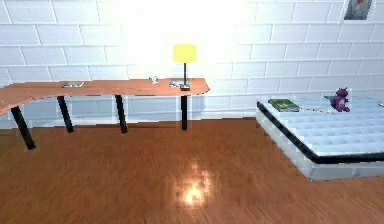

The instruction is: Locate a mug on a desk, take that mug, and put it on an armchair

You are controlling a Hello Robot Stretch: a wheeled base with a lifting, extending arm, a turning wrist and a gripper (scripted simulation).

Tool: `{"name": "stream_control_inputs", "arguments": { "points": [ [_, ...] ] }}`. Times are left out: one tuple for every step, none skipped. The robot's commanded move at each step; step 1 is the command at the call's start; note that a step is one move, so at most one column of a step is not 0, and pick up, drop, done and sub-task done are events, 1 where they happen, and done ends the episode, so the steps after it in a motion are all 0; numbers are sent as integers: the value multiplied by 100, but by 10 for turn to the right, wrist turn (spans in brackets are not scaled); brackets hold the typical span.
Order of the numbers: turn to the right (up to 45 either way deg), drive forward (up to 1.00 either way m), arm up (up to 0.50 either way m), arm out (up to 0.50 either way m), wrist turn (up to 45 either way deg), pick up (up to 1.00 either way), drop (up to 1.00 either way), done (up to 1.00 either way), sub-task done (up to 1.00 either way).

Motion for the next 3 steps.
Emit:
{"name": "stream_control_inputs", "arguments": {
  "points": [
    [-60, 0, 0, 0, 0, 0, 0, 0, 0],
    [0, 65, 0, 0, 0, 0, 0, 0, 0],
    [-210, 0, 0, 0, 0, 0, 0, 0, 0]
  ]
}}
